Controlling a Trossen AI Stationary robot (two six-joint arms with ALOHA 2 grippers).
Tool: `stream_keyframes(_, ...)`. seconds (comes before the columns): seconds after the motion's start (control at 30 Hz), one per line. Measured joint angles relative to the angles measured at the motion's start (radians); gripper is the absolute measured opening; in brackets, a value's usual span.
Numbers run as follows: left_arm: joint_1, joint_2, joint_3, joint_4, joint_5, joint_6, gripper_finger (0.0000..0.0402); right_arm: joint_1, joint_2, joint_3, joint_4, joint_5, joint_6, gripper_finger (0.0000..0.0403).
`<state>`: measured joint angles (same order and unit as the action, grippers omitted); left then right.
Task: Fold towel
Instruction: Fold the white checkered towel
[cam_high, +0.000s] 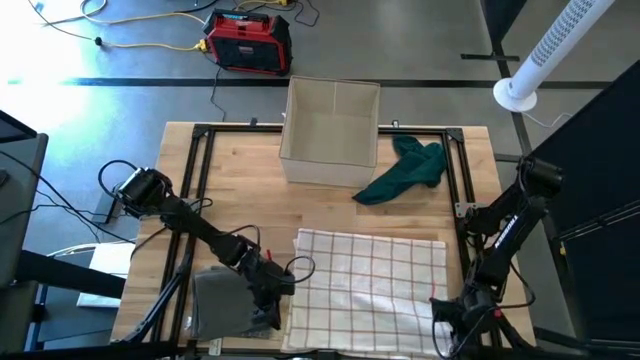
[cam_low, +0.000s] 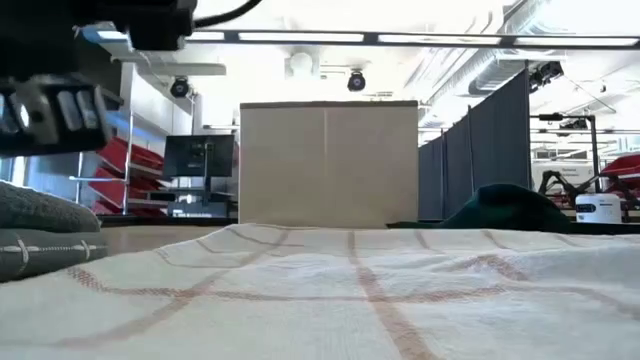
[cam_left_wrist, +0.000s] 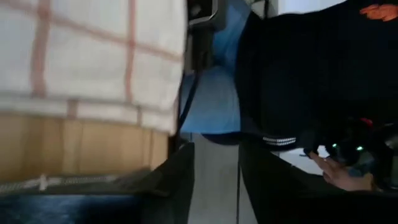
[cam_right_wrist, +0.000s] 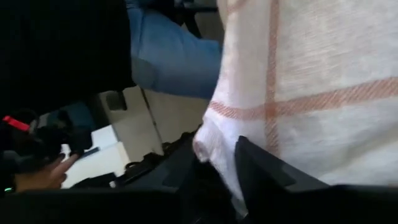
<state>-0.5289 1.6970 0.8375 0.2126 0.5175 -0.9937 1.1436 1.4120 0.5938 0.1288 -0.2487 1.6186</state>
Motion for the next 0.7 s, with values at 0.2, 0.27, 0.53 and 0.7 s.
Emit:
stream_keyframes(0.2,0.000,0.000,0.000,-0.032,-0.031,0.058,0.0147,0.000,0.000,0.000,0.166,0.013,0.017,0.0134)
stream_keyframes(0.27,0.003,0.000,0.000,-0.027,-0.044,0.062,0.0147,0.000,0.000,0.000,0.250,0.017,0.058,0.0132)
stream_keyframes(0.53,0.048,0.000,0.000,-0.031,-0.243,0.272,0.0145,-0.007,-0.009,0.001,0.206,0.021,0.124,0.0115)
stream_keyframes(0.7,0.067,0.008,0.000,-0.027,-0.395,0.417,0.0145,-0.022,-0.013,0.002,-0.118,0.118,0.020,0.0097)
